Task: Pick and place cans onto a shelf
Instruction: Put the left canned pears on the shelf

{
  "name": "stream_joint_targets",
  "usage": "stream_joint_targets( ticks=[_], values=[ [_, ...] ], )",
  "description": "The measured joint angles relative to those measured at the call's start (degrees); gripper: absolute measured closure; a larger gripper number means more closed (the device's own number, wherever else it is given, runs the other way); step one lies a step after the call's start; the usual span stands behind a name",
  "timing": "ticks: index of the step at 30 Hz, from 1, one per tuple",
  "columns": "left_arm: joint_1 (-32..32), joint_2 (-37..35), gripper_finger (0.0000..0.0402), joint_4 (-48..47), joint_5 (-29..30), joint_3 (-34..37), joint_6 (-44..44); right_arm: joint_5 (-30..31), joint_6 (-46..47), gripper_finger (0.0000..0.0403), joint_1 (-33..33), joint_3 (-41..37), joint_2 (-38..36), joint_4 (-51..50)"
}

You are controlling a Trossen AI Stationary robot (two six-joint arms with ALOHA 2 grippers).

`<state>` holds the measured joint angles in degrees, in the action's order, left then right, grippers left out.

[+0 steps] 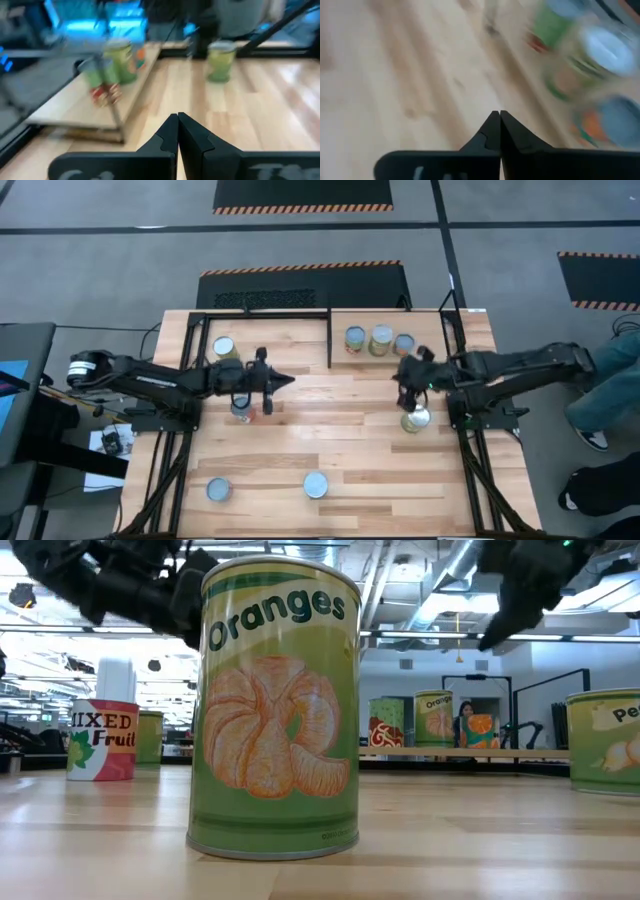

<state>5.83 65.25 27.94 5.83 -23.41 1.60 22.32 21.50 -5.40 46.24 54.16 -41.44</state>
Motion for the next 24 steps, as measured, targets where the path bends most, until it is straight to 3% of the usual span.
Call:
stream_joint_targets(
  ticks=[7,12,15,24],
  values=[
    [6.22,-10.68,0.0401,-47.23,3.9,-15.06,-3.81,5.14,-3.53,0.0379,-9.92,-3.55,1.64,13.2],
    [11.73,-11.09,0.0389,-76.45,11.04,-24.64,-9.65,6.33,-6.57,0.0397,-12.63,-3.56,4.62,17.45],
    [14.89,-10.23,0.0364,-81.62,13.54,-26.13,-9.73,6.32,-8.11,0.0392,-12.9,-3.56,6.26,19.32],
    [25.8,-5.08,0.0284,-82.95,10.64,-26.11,1.6,6.24,-8.47,0.0387,-12.89,-3.55,9.02,20.97]
  ],
)
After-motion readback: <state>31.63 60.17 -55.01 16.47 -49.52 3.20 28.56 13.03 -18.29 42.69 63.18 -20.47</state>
